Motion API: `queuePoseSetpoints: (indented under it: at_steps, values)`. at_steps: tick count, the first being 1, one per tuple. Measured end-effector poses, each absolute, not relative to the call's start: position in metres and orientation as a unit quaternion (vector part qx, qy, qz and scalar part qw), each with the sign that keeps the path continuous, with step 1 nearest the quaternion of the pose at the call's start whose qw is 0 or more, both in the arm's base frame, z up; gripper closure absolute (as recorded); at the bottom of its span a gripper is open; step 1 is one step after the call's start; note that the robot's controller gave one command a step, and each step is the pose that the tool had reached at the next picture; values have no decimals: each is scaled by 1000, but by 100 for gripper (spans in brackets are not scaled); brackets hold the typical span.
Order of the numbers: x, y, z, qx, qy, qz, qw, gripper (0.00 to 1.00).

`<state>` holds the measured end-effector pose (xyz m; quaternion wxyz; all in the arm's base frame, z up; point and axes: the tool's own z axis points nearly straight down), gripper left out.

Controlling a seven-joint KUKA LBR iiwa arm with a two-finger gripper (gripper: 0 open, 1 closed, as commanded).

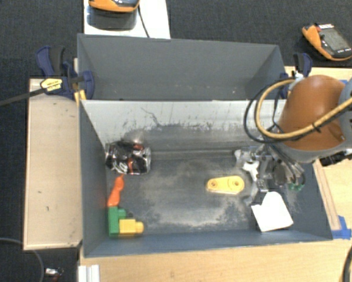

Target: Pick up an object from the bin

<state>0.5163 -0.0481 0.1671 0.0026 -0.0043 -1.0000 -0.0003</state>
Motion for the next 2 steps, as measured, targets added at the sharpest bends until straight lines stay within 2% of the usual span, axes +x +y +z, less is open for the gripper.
queuePoseSetpoints:
  at_steps: [1, 2]
  values:
    - [518, -48, 171, -3, -1000, 0, -1, 0]
    - [533, -37, 99, -60, -998, 0, -3, 0]
